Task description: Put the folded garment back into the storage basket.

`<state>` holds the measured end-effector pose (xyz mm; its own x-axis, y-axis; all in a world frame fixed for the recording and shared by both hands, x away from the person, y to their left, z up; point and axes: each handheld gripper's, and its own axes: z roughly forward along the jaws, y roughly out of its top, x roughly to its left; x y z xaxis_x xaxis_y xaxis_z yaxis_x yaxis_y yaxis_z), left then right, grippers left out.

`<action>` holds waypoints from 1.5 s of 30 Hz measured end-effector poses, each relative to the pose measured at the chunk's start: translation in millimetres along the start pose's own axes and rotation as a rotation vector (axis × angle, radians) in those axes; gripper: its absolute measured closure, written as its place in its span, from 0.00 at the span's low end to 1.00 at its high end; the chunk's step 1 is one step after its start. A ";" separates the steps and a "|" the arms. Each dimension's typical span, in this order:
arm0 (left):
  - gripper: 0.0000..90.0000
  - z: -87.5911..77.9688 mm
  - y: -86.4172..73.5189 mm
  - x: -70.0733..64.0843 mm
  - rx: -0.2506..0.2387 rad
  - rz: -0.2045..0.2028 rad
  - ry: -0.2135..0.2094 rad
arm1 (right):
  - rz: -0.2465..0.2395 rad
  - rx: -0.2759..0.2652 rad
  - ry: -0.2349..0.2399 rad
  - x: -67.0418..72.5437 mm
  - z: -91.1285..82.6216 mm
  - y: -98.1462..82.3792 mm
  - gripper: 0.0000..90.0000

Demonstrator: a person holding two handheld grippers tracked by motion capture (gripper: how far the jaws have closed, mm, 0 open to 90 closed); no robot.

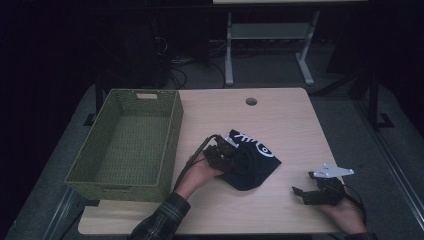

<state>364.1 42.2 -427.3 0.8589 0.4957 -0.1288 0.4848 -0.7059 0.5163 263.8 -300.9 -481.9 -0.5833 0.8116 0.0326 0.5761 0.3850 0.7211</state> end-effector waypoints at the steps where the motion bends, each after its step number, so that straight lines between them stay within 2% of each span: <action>1: 0.81 -1.5 0.1 0.2 -0.002 -0.001 -0.006 | 0.000 0.000 0.000 0.0 0.0 0.0 0.15; 13: 0.81 -27.9 6.0 -0.7 -0.067 -0.028 -0.030 | 0.000 0.000 0.000 0.0 0.0 0.0 0.15; 14: 0.81 -30.9 6.5 0.3 -0.061 -0.021 -0.027 | 0.000 0.000 -0.001 0.0 0.1 0.0 0.15; 16: 0.81 -35.2 7.6 0.9 -0.077 -0.035 -0.023 | 0.000 0.000 0.000 0.0 0.0 0.0 0.15; 18: 0.81 -41.1 9.0 2.8 -0.071 -0.023 -0.021 | 0.000 0.000 0.000 0.0 0.1 0.0 0.15; 19: 0.81 -43.3 9.8 2.5 -0.086 -0.038 -0.024 | 0.000 0.000 0.000 0.0 0.0 0.0 0.15; 20: 0.81 -46.8 10.7 4.0 -0.077 -0.023 -0.023 | 0.000 0.000 0.000 0.0 0.0 0.0 0.15; 21: 0.81 -48.9 11.6 3.3 -0.091 -0.039 -0.026 | 0.000 0.000 0.000 0.0 0.0 0.0 0.15; 24: 0.81 -58.1 14.5 4.9 -0.098 -0.034 -0.028 | 0.000 0.000 -0.001 0.0 0.1 0.0 0.15; 25: 0.80 -60.3 15.7 4.5 -0.110 -0.046 -0.032 | 0.000 0.000 -0.001 0.0 0.1 0.0 0.15; 27: 0.81 -65.9 17.8 6.0 -0.109 -0.035 -0.031 | -0.001 0.000 0.000 0.0 0.1 0.0 0.14; 28: 0.81 -67.7 18.9 5.4 -0.123 -0.045 -0.031 | -0.002 0.001 0.001 0.2 0.2 0.0 0.14; 29: 0.81 -70.7 20.0 6.3 -0.116 -0.034 -0.027 | -0.004 0.001 0.003 0.2 0.4 0.1 0.13; 36: 0.81 -90.1 26.9 10.6 -0.136 -0.033 -0.020 | -0.006 0.002 0.005 0.3 0.6 0.2 0.13; 40: 0.81 -106.8 30.7 15.6 -0.132 -0.014 0.000 | -0.005 0.002 0.005 0.3 0.6 0.2 0.13; 45: 0.80 -129.4 34.3 24.0 -0.151 -0.021 0.028 | -0.004 0.001 0.006 0.4 0.7 0.2 0.13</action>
<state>380.0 95.4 -303.2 0.8429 0.5248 -0.1189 0.4709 -0.6123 0.6351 264.1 -300.2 -482.2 -0.5889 0.8075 0.0335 0.5743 0.3889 0.7204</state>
